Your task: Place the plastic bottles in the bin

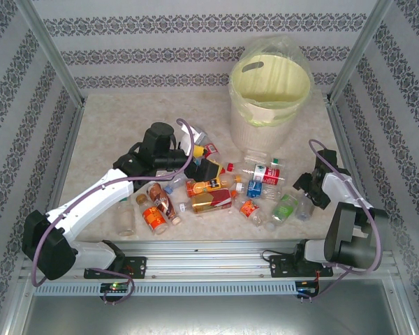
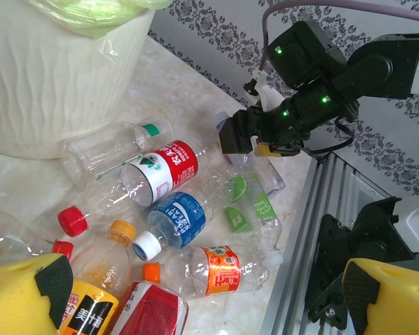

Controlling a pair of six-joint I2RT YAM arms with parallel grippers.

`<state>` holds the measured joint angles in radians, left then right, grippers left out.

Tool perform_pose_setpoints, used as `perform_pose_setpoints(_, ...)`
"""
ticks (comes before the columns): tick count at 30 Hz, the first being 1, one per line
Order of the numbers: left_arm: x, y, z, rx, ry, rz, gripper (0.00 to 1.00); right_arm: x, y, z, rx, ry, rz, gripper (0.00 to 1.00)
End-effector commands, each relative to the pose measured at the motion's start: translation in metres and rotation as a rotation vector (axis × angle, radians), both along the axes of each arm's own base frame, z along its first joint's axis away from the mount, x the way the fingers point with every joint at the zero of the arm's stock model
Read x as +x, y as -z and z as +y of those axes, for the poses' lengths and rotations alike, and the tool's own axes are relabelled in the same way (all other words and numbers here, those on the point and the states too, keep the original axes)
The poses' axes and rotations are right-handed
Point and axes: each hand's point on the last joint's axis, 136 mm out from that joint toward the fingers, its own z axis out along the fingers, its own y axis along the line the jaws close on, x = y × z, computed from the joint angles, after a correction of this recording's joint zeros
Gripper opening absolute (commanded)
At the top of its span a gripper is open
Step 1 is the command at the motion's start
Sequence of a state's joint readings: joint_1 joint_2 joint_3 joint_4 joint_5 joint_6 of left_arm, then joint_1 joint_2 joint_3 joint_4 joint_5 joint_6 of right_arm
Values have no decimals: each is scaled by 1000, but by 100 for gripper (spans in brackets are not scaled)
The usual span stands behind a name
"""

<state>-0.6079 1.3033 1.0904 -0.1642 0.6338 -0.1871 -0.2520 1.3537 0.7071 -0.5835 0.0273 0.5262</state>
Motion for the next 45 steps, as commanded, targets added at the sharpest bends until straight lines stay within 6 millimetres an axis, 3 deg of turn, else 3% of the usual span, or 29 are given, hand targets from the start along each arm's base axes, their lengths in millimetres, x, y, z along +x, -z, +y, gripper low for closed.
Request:
perform_pose_setpoints(1, -4, -10, -3, -1, 15, -50, 100, 0, 7, 0, 26, 31, 2, 78)
perform_pose_setpoints(8, -1, -5, -1, 26, 1, -65, 100, -1, 11, -6, 13, 58, -8, 67)
perform_pose_setpoints(15, 1, -7, 5, 49, -23, -85, 100, 2, 2, -12, -8, 64, -64, 52)
perform_pose_setpoints(24, 9, -10, 13, 88, -85, -112, 100, 15, -37, -17, -56, 60, -234, 46)
perform_pose_setpoints(33, 18, -20, 15, 132, -99, -149, 100, 21, -115, -19, -130, 42, -432, 45)
perform_pose_setpoints(39, 20, -19, 20, 145, -116, -170, 100, 35, -191, -1, -130, -31, -635, 44)
perform_pose_setpoints(45, 24, -18, 25, 138, -138, -171, 100, 48, -282, 30, -158, -152, -849, 44)
